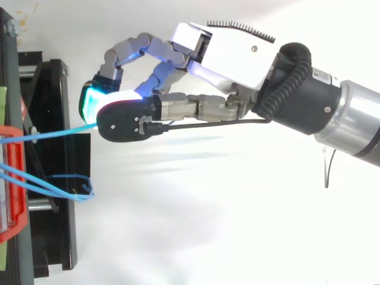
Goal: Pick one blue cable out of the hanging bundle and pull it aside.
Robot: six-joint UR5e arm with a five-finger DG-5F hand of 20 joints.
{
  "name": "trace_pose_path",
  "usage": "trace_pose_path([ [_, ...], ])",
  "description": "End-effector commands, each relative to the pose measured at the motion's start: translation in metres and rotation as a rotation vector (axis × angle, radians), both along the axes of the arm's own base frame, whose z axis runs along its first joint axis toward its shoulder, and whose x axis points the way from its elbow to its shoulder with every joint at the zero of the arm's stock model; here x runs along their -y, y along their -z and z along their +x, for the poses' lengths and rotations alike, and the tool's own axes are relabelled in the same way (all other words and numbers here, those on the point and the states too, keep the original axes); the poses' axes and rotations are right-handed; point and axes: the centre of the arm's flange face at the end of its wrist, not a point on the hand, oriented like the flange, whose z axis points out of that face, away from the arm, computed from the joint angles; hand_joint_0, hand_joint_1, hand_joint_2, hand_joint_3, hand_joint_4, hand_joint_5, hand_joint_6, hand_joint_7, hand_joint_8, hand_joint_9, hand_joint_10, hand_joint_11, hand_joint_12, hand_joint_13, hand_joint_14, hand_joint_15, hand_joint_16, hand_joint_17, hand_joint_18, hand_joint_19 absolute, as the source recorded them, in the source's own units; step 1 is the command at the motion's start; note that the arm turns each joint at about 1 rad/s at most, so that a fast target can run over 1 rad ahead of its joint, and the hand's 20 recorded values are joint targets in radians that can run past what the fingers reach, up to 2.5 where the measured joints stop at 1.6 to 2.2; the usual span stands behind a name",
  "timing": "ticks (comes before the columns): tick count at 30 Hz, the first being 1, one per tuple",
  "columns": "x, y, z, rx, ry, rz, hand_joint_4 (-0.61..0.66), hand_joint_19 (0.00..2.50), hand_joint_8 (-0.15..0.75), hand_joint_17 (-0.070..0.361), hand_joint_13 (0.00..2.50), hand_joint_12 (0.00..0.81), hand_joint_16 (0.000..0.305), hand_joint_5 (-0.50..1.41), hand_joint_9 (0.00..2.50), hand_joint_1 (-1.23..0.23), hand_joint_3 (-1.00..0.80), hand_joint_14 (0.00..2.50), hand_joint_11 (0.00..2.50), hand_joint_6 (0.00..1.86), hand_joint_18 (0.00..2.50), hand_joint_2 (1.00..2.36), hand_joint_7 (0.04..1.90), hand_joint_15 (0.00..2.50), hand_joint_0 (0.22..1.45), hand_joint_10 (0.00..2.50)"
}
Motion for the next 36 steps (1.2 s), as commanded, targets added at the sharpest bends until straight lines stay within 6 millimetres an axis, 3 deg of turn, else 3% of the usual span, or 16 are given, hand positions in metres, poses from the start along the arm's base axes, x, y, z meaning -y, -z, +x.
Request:
trace_pose_path([
  [1, 0.001, -0.002, 0.001, -0.015, 0.009, -0.076, 0.06, 0.86, 0.327, 0.125, 1.01, 0.394, 0.056, -0.17, 1.11, -0.47, -0.5, 0.03, 0.81, 0.84, 0.84, 1.0, 0.83, 0.76, 0.51, 0.02],
  [18, -0.009, -0.002, 0.002, -0.002, 0.005, -0.05, 0.06, 0.87, 0.322, 0.122, 1.02, 0.386, 0.054, -0.17, 1.12, -0.57, -0.5, 0.03, 0.82, 0.86, 0.85, 1.0, 0.85, 0.76, 0.53, 0.02],
  [36, -0.01, -0.003, 0.002, 0.03, 0.003, 0.037, 0.03, 0.86, 0.308, 0.112, 1.01, 0.363, 0.05, -0.17, 1.11, -0.75, -0.18, 0.03, 0.83, 0.93, 0.84, 1.02, 0.94, 0.76, 0.6, 0.02],
])
